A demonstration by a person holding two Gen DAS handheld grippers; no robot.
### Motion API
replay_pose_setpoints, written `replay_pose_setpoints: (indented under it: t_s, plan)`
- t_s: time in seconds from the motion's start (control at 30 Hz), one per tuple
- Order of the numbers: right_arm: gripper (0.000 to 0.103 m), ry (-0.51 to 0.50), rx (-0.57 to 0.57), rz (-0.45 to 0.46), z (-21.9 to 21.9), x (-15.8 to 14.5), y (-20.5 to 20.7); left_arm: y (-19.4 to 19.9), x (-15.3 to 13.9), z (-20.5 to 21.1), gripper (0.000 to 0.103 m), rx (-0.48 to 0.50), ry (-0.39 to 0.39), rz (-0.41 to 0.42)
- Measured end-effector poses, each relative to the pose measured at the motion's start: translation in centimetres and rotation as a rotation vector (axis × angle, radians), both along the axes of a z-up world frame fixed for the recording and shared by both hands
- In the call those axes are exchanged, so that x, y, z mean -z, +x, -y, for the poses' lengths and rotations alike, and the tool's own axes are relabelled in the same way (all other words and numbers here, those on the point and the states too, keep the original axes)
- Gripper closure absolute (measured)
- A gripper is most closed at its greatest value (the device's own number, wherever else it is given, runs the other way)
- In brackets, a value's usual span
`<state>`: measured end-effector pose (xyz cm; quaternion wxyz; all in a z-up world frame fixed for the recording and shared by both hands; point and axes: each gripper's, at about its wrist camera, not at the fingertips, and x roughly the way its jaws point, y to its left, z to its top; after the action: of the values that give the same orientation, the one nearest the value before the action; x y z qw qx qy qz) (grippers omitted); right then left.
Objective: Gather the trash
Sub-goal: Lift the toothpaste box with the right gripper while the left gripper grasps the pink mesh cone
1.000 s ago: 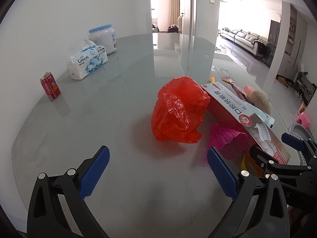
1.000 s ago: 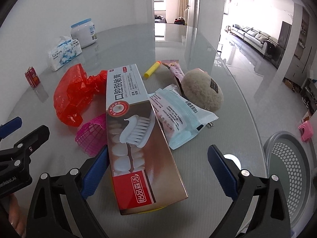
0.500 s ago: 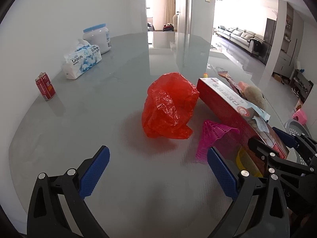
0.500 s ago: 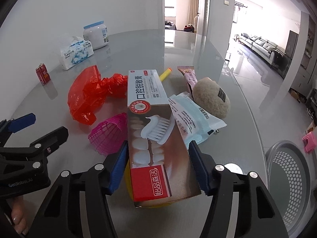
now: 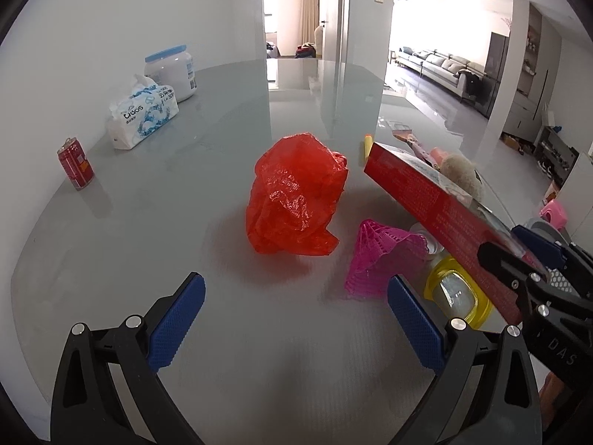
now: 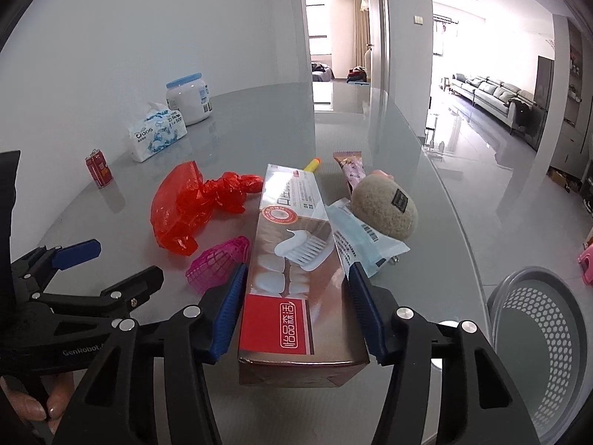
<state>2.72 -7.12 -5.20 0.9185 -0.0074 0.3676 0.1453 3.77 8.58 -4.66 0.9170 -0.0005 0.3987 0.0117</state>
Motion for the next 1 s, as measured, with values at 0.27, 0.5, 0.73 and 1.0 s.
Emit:
replay_pose_setpoints:
  t_s: [0.27,0.5,0.73,1.0]
  plan:
    - [0.049,-0.029,-0.017,-0.068,-0.1,1.7,-0.6,0.0,0.3,0.3,0.006,0.004,-0.004,-0.004]
    - [0.048,-0.028,-0.018,-0.116,0.0,2.0,0.0,0.0,0.6,0.0,0.006,-0.002,-0.007,0.0]
    - [0.038,-0.043,-0.008,-0.141,-0.5,1.7,1.4,0.4,1.1,-0.8,0.006,-0.013,-0.019,-0.009]
    - [0.038,-0.111,-0.043,-0.202,-2.3,2.6,3.6,0.6,1.4,-1.5,0.006,-0.025,-0.035,-0.013]
